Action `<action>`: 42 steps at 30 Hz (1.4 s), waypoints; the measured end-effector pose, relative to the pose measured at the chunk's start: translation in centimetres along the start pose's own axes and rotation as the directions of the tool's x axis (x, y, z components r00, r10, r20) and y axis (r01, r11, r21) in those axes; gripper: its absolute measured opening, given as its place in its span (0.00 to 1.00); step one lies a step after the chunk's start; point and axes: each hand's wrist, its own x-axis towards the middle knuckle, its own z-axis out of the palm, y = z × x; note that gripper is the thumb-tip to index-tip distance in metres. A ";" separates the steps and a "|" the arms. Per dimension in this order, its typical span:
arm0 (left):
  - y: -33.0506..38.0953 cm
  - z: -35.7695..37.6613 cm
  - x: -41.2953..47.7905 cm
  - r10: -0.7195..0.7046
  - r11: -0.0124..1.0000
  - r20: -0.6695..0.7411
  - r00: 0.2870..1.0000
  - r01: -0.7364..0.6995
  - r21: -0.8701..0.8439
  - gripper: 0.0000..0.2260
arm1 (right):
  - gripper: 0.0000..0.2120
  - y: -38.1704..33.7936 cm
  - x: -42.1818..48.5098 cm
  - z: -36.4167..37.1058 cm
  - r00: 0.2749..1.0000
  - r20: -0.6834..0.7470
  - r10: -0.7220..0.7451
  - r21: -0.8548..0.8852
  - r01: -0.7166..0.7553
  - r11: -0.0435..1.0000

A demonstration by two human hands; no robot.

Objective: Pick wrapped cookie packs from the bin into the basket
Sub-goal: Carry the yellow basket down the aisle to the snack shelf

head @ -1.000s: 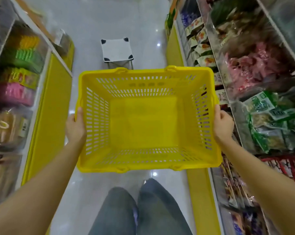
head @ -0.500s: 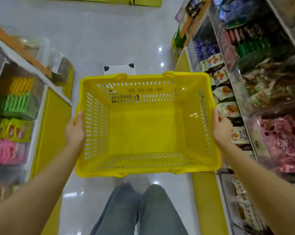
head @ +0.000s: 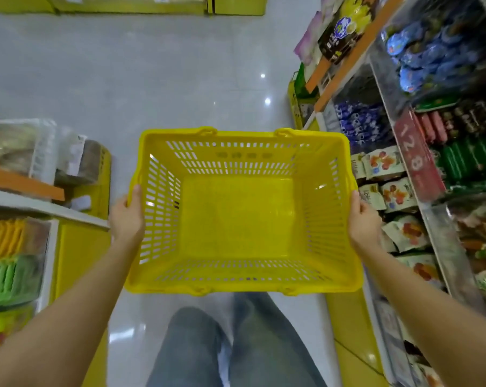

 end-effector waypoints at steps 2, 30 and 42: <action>1.5 0.8 3.5 0.008 1.000 0.004 1.000 -0.008 0.022 0.18 | 0.23 -2.0 2.2 1.6 1.000 -0.006 0.005 0.034 -0.005 0.999; 32.5 25.6 29.5 0.365 0.791 0.490 0.791 -0.541 0.284 0.22 | 0.26 -7.3 17.2 10.7 0.745 -0.239 0.623 0.366 -0.525 0.768; 36.6 35.7 35.6 0.377 0.713 0.648 0.662 -0.654 0.252 0.22 | 0.23 -9.3 21.6 13.8 0.582 -0.302 0.755 0.416 -0.632 0.654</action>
